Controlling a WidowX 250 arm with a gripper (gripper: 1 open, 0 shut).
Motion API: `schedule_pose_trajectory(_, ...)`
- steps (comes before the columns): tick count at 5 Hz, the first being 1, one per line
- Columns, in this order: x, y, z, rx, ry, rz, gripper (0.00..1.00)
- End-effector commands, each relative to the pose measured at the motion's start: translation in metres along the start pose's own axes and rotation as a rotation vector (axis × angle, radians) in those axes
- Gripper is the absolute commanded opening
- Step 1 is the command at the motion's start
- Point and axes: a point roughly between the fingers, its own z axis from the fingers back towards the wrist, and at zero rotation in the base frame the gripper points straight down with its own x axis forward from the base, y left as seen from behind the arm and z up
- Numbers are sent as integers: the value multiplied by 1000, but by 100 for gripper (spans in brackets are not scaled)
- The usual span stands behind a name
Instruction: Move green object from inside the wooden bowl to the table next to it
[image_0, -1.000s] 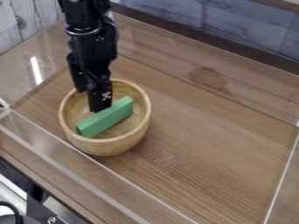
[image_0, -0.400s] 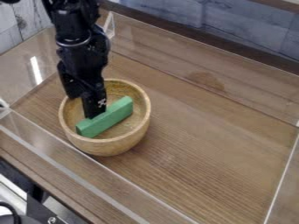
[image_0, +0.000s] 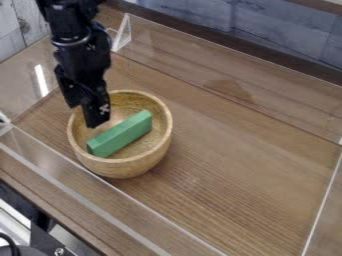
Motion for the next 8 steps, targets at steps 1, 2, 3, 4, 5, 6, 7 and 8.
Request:
schedule_pose_trajectory(1, 13, 0, 11, 28, -41, 19, 100)
schedule_pose_trajectory(2, 12, -4, 3, 29, -48, 20, 100)
schedule_pose_trajectory(3, 8, -20, -1, 31, -54, 39, 100)
schedule_pose_trajectory(4, 6, -37, -4, 32, -64, 53, 100)
schedule_pose_trajectory(5, 12, -37, -14, 34, -80, 131, 100)
schedule_pose_trajectory(6, 16, -37, -24, 36, -89, 195, 100)
schedule_pose_trajectory(7, 21, -38, -23, 37, -99, 252, 100)
schedule_pose_trajectory(8, 25, -37, -22, 38, -104, 303, 100)
